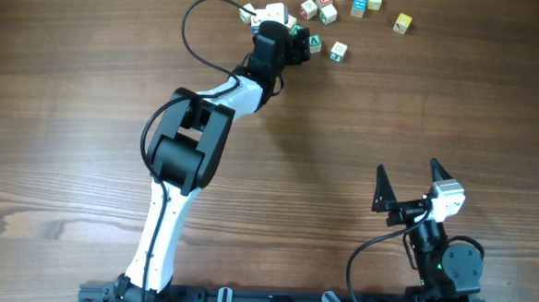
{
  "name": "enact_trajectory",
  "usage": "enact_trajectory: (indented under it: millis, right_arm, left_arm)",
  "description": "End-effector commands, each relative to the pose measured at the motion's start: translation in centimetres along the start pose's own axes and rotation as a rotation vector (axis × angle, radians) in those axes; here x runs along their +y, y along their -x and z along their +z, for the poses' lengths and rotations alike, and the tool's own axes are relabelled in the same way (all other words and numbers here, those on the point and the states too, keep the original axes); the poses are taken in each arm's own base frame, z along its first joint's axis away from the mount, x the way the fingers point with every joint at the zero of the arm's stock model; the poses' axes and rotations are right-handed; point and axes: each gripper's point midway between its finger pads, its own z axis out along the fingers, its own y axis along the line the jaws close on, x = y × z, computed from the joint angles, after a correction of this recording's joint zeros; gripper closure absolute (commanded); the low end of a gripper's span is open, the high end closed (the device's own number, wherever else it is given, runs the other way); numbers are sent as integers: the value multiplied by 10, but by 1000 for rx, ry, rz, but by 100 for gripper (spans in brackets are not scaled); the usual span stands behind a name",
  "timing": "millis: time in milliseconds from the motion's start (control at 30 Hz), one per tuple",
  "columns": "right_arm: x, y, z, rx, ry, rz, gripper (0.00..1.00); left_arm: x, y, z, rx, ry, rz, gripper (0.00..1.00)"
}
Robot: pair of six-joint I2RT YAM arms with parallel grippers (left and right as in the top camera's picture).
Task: Form a tower
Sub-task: 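Lower the left gripper and close it on the green N block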
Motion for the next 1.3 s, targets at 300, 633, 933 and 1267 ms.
enact_trajectory:
  millis: [300,633,933,1267]
  right_arm:
    - [1,1,0,-5,5,-15,0]
    - [1,1,0,-5,5,-15,0]
    - [1,1,0,-5,5,-14,0]
    - [1,1,0,-5,5,-14,0]
  left_arm:
    - [15,-19,19,20,26,49,19]
    - [4,-3,17,39,32,52,45]
    - [-8,18,5,41,31,52,56]
    - [-21,39,-11,44,31,80,59]
